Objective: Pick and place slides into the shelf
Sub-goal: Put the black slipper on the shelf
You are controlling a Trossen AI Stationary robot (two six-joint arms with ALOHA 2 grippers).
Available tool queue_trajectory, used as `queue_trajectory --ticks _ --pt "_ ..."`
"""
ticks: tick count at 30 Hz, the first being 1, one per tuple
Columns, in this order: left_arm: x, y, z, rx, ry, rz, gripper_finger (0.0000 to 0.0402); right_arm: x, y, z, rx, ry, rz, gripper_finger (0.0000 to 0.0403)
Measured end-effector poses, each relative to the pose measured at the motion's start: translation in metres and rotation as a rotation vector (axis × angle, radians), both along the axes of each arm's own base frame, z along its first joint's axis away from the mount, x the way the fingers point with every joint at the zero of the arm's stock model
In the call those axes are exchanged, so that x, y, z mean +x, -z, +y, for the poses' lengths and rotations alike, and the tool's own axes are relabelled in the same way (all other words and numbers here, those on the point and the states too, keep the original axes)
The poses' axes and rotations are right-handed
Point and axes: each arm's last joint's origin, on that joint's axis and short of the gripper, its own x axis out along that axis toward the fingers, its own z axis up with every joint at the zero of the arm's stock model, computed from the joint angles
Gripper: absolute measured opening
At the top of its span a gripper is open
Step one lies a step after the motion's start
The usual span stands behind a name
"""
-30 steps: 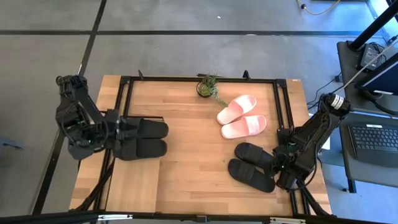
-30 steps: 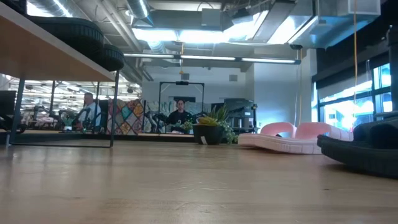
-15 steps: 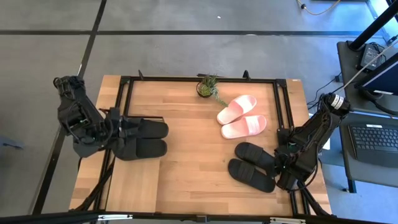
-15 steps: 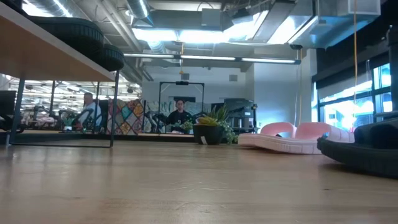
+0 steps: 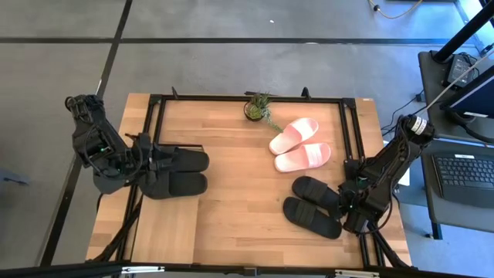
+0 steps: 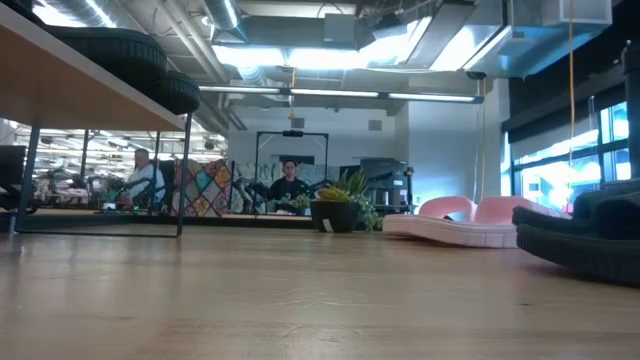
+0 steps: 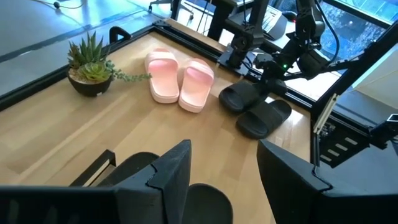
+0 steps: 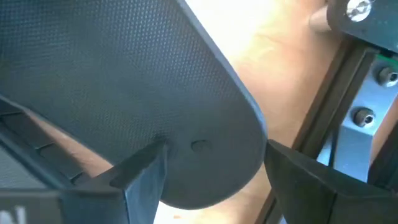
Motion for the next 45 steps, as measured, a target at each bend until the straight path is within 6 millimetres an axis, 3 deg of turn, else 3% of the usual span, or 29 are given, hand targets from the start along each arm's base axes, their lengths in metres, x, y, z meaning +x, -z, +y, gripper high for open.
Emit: queue_trajectory --ticks 6,16,20,32,42,45 --pt "0.0 0.0 0.0 0.001 -0.001 -0.001 0.0175 0.0 -0.001 0.0 -0.005 -0.074 0.004 0.0264" --pt "0.0 0.0 0.0 0.002 -0.002 -0.001 0.0175 0.0 -0.001 0.0 0.0 -0.05 0.012 0.0253" --pt "0.0 0.0 0.0 0.002 -0.002 -0.002 0.0175 0.0 0.0 0.0 0.006 -0.049 0.027 0.021" --pt "0.0 0.0 0.0 0.003 -0.003 -0.002 0.0175 -0.003 0.0 -0.002 0.001 -0.066 0.077 0.0022" --pt "0.0 0.0 0.0 0.003 -0.003 -0.002 0.0175 -0.003 -0.001 -0.002 0.005 -0.074 0.084 0.0008" --pt "0.0 0.0 0.0 0.003 -0.003 -0.002 0.0175 0.0 -0.011 0.003 0.005 -0.069 0.058 0.0007"
